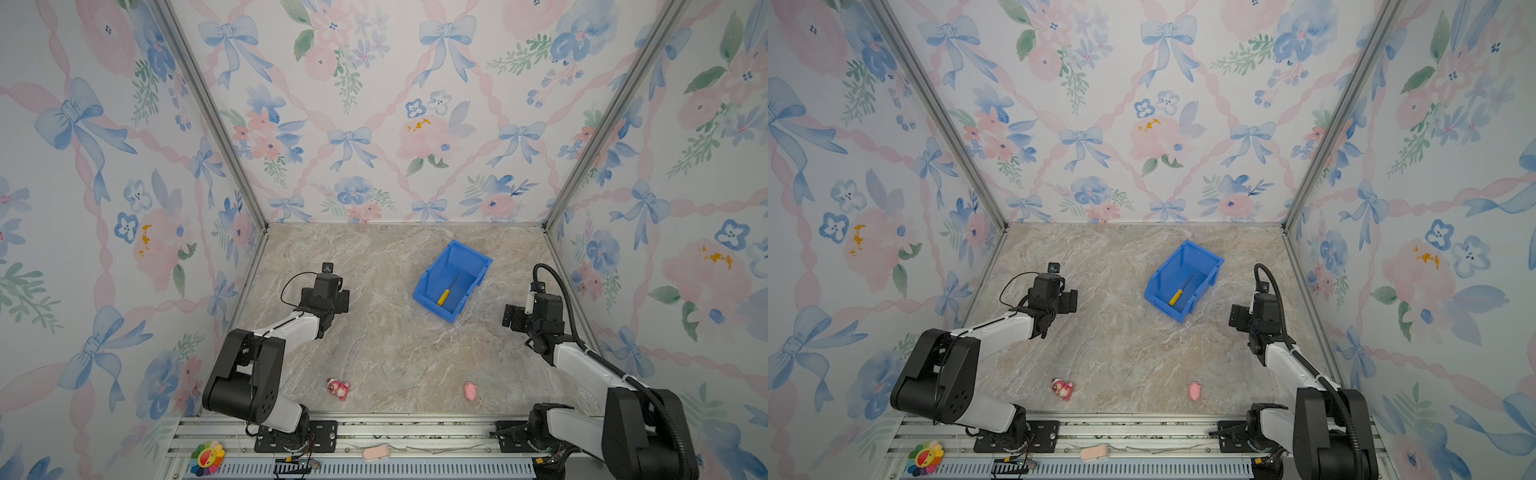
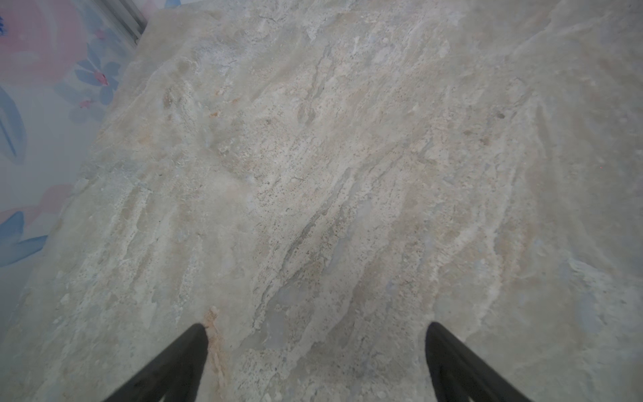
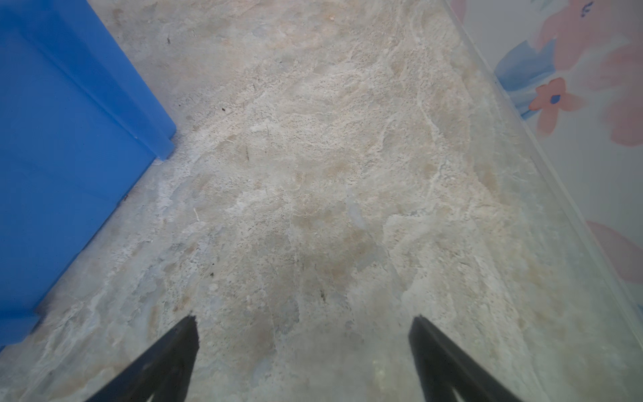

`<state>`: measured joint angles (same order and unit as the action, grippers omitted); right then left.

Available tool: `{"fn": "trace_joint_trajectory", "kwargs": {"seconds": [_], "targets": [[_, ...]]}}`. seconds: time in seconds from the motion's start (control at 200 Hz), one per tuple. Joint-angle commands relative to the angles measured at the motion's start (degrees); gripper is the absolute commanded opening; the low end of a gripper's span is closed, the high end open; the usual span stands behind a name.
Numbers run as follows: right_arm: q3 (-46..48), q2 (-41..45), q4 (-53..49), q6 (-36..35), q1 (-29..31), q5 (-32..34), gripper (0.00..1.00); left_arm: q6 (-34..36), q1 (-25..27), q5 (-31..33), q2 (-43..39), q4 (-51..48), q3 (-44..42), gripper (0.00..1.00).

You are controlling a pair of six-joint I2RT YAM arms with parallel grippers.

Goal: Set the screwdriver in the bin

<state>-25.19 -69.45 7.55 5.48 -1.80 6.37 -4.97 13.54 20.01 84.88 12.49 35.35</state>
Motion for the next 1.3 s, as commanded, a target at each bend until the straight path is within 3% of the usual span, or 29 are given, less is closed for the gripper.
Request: {"fn": "trace_joint_trajectory", "kwargs": {"seconds": [0.0, 0.11, 0.235, 0.335, 0.59, 0.75, 0.79, 0.845, 1.295], "targets": [[-2.17, -2.44, 6.31, -1.24, -0.51, -2.32, 0.97, 6.41, -0.47, -1.2, -2.61, 10.79, -5.23, 0.98], [-2.83, -4.83, 9.65, -0.23, -0.56, -1.48, 0.97, 3.28, -3.03, -3.0, -3.19, 12.05, -7.64, 0.98], [-2.81, -6.28, 13.2, 0.99, -0.62, 1.28, 0.97, 1.23, -8.22, -12.45, -4.87, 16.45, -10.64, 0.98], [-2.67, -6.95, 15.13, 1.17, -0.51, 1.4, 0.97, 2.49, -10.37, -16.29, -5.55, 20.71, -12.23, 0.98], [-4.1, -10.95, 20.44, 1.31, -0.57, 2.57, 0.97, 4.56, -11.08, -20.38, -2.8, 30.26, -13.16, 0.98], [-5.03, -14.32, 24.23, 2.49, -0.72, 3.06, 0.97, 3.26, -11.17, -19.67, -1.84, 34.32, -13.74, 0.98], [-5.05, -15.7, 26.82, 2.56, -0.72, 2.92, 0.97, 3.29, -11.27, -19.46, -1.87, 34.38, -13.77, 0.98], [-7.41, -15.85, 21.47, 1.69, -0.07, 3.07, 0.97, 2.91, -11.64, -19.61, -1.87, 34.48, -13.73, 0.98], [-5.27, -17.49, 28.46, -4.29, 3.27, -1.86, 0.97, -0.52, -16.1, -23.53, -2.87, 38.09, -15.93, 0.98]]}}
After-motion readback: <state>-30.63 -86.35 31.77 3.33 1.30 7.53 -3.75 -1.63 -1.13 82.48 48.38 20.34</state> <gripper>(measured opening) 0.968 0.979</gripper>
